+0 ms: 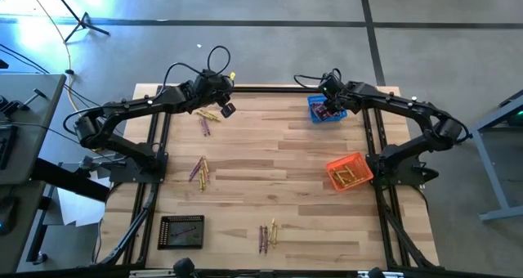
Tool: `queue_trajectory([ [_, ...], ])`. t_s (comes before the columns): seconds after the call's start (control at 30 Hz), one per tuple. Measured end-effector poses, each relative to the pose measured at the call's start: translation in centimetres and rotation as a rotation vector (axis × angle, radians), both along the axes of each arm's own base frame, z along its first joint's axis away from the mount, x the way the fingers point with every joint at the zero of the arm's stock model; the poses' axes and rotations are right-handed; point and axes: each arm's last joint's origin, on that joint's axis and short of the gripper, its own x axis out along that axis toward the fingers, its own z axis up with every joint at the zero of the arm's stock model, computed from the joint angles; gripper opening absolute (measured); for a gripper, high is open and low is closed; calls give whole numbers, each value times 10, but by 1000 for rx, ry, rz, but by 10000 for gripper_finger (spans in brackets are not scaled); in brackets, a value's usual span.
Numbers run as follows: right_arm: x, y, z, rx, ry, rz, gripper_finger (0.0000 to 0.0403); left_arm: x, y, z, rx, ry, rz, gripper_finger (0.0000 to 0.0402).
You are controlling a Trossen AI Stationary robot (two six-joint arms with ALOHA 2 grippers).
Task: Sort crayons
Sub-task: Put the red crayon into the blue basket
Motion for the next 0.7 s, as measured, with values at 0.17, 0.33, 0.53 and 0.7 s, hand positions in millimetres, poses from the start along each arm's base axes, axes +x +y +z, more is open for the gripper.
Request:
queue_trajectory([
  [0.17, 11, 10, 0, 119, -136, 78, 92, -14, -7, -16, -119, 208, -8, 101],
  [0.33, 29, 21, 4, 73, -198, 219, 92, -30, -8, -25, -246, 291, 81, 101],
  [0.53, 47, 30, 11, 6, -301, 281, 92, -41, -4, -33, -394, 140, 482, 101],
  [0.7, 58, 41, 16, -108, -298, 293, 92, -48, -6, -62, -394, 102, 740, 101],
])
